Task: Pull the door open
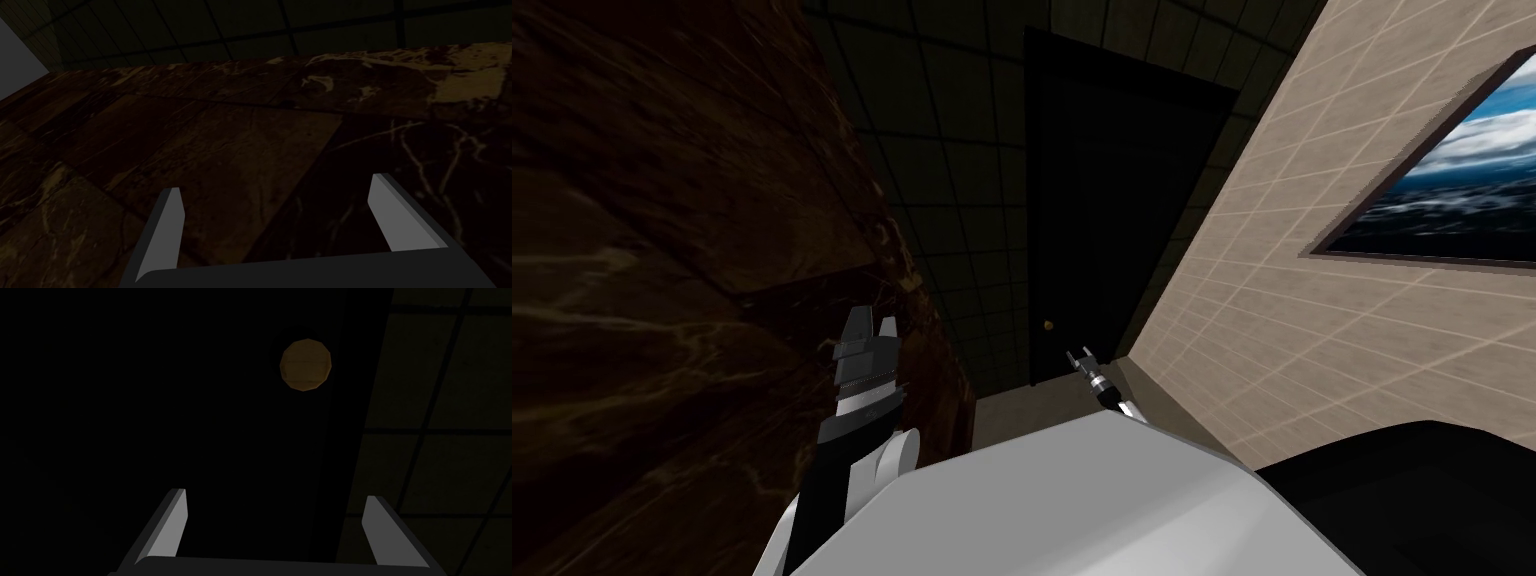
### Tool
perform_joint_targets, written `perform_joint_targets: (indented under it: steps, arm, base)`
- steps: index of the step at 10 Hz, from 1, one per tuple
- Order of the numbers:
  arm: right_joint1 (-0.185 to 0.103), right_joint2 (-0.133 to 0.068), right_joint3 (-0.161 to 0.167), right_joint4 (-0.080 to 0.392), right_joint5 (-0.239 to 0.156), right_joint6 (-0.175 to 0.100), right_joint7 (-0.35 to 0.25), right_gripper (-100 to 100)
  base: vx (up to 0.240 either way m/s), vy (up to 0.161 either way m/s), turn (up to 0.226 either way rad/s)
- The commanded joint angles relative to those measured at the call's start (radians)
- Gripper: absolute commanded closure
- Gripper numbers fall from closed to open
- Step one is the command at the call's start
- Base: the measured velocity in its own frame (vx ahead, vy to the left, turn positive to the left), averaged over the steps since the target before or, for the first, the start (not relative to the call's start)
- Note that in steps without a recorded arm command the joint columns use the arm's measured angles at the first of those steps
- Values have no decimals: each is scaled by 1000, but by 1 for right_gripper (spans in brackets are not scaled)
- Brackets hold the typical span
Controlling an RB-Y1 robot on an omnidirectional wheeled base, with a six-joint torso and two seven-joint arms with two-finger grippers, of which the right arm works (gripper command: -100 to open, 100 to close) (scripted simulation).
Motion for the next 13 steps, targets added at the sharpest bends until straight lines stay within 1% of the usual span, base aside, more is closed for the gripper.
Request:
perform_joint_targets:
  steps: [1, 10, 11, 13]
  arm:
    - [3, 4, -5, 7, 2, -2, 16, -100]
    - [3, 4, -5, 7, 2, -2, 16, -100]
    - [10, 6, -17, 15, 0, -2, 35, -100]
    - [13, 12, -22, 18, -1, -2, 44, -100]
  base:
    - [69, 33, 130]
    - [10, -1, -2]
    - [68, 38, 144]
    - [67, 8, 31]
